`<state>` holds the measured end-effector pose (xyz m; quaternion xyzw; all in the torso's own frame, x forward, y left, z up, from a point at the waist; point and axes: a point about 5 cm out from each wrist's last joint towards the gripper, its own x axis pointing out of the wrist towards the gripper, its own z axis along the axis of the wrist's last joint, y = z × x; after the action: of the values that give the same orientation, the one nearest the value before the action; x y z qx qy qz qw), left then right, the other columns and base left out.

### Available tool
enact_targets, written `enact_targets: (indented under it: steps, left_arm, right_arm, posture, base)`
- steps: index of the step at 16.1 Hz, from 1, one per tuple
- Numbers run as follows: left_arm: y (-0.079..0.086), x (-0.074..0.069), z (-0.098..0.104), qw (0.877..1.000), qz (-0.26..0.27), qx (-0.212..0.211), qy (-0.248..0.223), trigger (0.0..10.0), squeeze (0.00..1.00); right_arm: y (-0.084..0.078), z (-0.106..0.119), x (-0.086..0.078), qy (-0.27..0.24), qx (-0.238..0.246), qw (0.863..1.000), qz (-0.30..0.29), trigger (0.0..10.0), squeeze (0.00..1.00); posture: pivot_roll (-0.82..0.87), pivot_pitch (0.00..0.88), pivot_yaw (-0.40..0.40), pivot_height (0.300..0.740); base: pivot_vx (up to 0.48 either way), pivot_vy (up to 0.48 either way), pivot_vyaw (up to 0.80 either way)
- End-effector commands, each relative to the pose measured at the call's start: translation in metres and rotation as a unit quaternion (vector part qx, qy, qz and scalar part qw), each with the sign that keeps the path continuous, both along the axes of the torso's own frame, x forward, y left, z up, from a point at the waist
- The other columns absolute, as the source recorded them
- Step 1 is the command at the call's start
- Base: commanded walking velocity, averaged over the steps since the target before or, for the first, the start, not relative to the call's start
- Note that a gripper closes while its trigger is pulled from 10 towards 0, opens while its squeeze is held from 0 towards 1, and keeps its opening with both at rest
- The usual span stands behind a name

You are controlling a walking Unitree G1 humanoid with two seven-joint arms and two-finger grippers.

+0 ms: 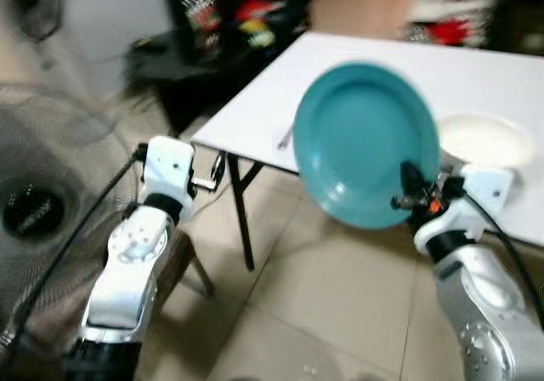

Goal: Setting the table

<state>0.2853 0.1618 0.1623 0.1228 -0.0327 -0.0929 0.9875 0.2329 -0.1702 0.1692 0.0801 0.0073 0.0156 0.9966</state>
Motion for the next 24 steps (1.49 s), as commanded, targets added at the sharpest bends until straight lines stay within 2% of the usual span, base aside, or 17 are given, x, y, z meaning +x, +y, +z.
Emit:
enact_targets:
  steps: [1, 4, 7, 8, 9, 13, 15, 18, 24]
  left_arm:
    - [-0.001, 0.003, 0.005, 1.0, -0.003, 0.008, -0.01, 10.0, 0.0]
    - [0.003, 0.001, 0.001, 1.0, -0.003, -0.004, 0.012, 10.0, 0.0]
    - [0.004, 0.0, 0.0, 1.0, -0.005, -0.006, 0.013, 10.0, 0.0]
    - [0.003, -0.001, 0.0, 1.0, -0.01, -0.006, 0.013, 10.0, 0.0]
    - [0.002, -0.002, -0.001, 1.0, -0.015, -0.008, 0.016, 10.0, 0.0]
    - [0.002, -0.004, -0.001, 0.999, -0.025, -0.021, 0.019, 10.0, 0.0]
    - [0.002, -0.005, -0.002, 0.999, -0.028, -0.023, 0.02, 10.0, 0.0]
    - [0.001, -0.006, -0.003, 0.999, -0.029, -0.026, 0.023, 10.0, 0.0]
    - [-0.001, -0.007, -0.005, 0.999, -0.03, -0.032, 0.023, 10.0, 0.0]
  right_arm:
    - [-0.001, 0.01, -0.001, -0.019, 0.008, 1.0, -0.007, 10.0, 0.0]
    - [0.0, 0.006, 0.0, -0.007, 0.029, 1.0, -0.004, 10.0, 0.0]
    - [0.001, 0.001, 0.005, 0.016, 0.062, 0.998, 0.014, 10.0, 0.0]
    - [0.001, 0.0, 0.006, 0.027, 0.064, 0.997, 0.02, 10.0, 0.0]
    - [0.002, -0.004, 0.007, 0.059, 0.063, 0.996, 0.03, 10.0, 0.0]
    - [0.005, 0.001, 0.015, 0.034, 0.028, 0.997, 0.059, 10.0, 0.0]
    - [0.005, 0.003, 0.018, 0.034, -0.019, 0.998, 0.058, 10.0, 0.0]
    - [0.002, 0.006, 0.02, 0.02, 0.0, 0.999, 0.042, 10.0, 0.0]
    - [0.008, 0.007, 0.024, 0.027, 0.004, 0.997, 0.077, 10.0, 0.0]
  posture:
    - [0.02, 0.0, 0.138, 0.74]
    - [0.03, 0.0, 0.136, 0.74]
    - [0.03, 0.0, 0.131, 0.74]
    - [0.03, 0.0, 0.127, 0.74]
    - [0.04, 0.0, 0.126, 0.74]
    - [0.05, 0.0, 0.113, 0.74]
    - [0.04, 0.0, 0.106, 0.74]
    - [0.04, 0.0, 0.103, 0.74]
    - [0.05, 0.0, 0.079, 0.74]
  base:
    - [0.0, -0.48, -0.77]
    - [0.0, 0.0, -0.41]
    - [0.0, 0.0, 0.0]
    - [0.0, 0.0, 0.0]
    - [0.0, 0.0, 0.0]
    - [0.293, 0.0, 0.0]
    - [0.362, 0.0, 0.2]
    - [0.375, 0.0, 0.53]
    - [0.374, 0.0, 0.0]
